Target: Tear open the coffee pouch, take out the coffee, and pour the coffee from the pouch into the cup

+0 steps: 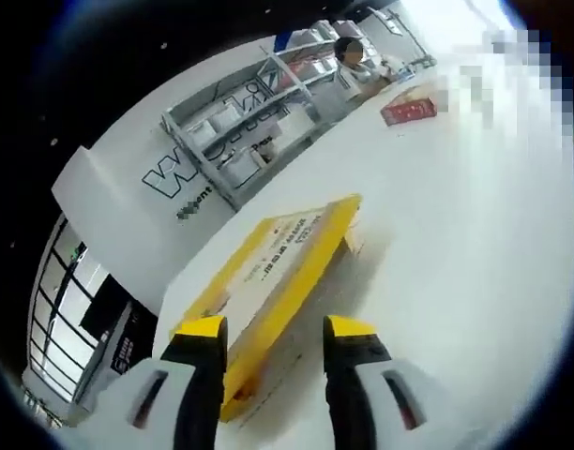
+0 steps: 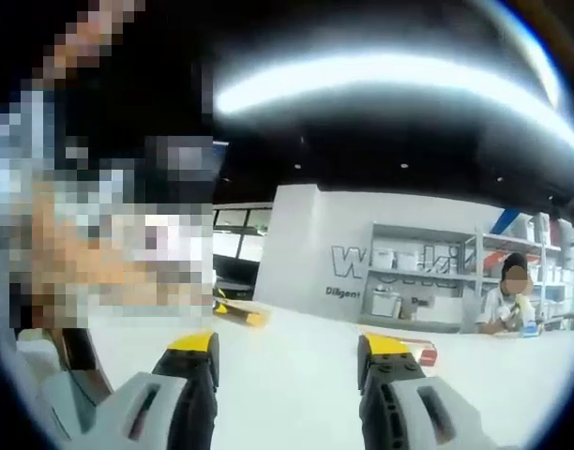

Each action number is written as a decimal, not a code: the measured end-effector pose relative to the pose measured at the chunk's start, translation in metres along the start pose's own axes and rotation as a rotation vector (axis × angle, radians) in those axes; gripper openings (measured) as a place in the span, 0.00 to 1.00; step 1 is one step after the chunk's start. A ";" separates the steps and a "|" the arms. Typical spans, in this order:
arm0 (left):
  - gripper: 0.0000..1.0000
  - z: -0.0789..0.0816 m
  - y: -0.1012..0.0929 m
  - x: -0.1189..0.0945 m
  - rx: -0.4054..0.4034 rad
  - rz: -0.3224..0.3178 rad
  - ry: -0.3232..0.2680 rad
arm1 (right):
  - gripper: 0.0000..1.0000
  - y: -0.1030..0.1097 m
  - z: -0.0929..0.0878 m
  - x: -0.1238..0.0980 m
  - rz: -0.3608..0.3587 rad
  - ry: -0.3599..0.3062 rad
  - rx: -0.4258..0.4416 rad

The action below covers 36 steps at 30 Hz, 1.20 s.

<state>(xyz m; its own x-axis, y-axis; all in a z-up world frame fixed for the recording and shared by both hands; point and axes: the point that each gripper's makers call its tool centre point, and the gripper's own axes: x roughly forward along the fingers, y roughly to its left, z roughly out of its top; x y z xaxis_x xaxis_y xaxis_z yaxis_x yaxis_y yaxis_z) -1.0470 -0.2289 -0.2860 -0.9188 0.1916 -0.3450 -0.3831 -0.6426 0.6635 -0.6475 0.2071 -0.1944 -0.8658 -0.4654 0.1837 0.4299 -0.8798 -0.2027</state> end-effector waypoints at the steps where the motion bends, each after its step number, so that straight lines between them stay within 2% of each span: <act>1: 0.41 0.001 -0.001 0.002 0.019 -0.006 0.001 | 0.60 -0.001 -0.001 0.001 -0.001 0.002 0.001; 5: 0.40 0.000 0.001 0.016 0.114 -0.036 0.017 | 0.60 -0.002 -0.005 0.003 0.001 0.010 0.013; 6: 0.40 0.001 0.002 0.029 0.154 -0.057 0.016 | 0.60 -0.002 -0.007 0.004 0.000 0.016 0.012; 8: 0.40 -0.002 0.007 0.041 0.202 -0.065 0.031 | 0.60 -0.003 -0.010 0.005 -0.001 0.022 0.014; 14: 0.37 -0.006 0.029 0.067 0.219 -0.065 0.025 | 0.59 -0.005 -0.018 0.006 -0.001 0.045 0.021; 18: 0.32 -0.010 0.037 0.078 0.238 -0.074 0.034 | 0.58 -0.005 -0.019 0.006 -0.001 0.049 0.017; 22: 0.27 -0.014 0.037 0.084 0.262 -0.081 0.036 | 0.57 -0.006 -0.022 0.006 0.001 0.056 0.025; 26: 0.24 -0.013 0.034 0.079 0.311 -0.060 0.041 | 0.57 -0.005 -0.024 0.007 0.005 0.061 0.028; 28: 0.19 -0.012 0.034 0.076 0.308 -0.050 0.045 | 0.57 -0.004 -0.025 0.008 0.008 0.064 0.030; 30: 0.18 -0.010 0.033 0.074 0.316 -0.044 0.042 | 0.57 -0.003 -0.025 0.009 0.012 0.066 0.031; 32: 0.20 -0.010 0.035 0.074 0.372 -0.031 0.069 | 0.57 -0.003 -0.026 0.009 0.014 0.070 0.032; 36: 0.21 0.000 0.027 0.071 0.509 -0.007 0.074 | 0.57 -0.002 -0.028 0.010 0.017 0.071 0.035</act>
<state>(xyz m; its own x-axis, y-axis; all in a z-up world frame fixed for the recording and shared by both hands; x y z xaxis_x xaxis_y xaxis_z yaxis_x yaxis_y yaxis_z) -1.1228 -0.2328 -0.2925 -0.9141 0.1298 -0.3841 -0.4034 -0.1959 0.8938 -0.6642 0.2073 -0.2191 -0.8738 -0.4733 0.1119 0.4522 -0.8753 -0.1710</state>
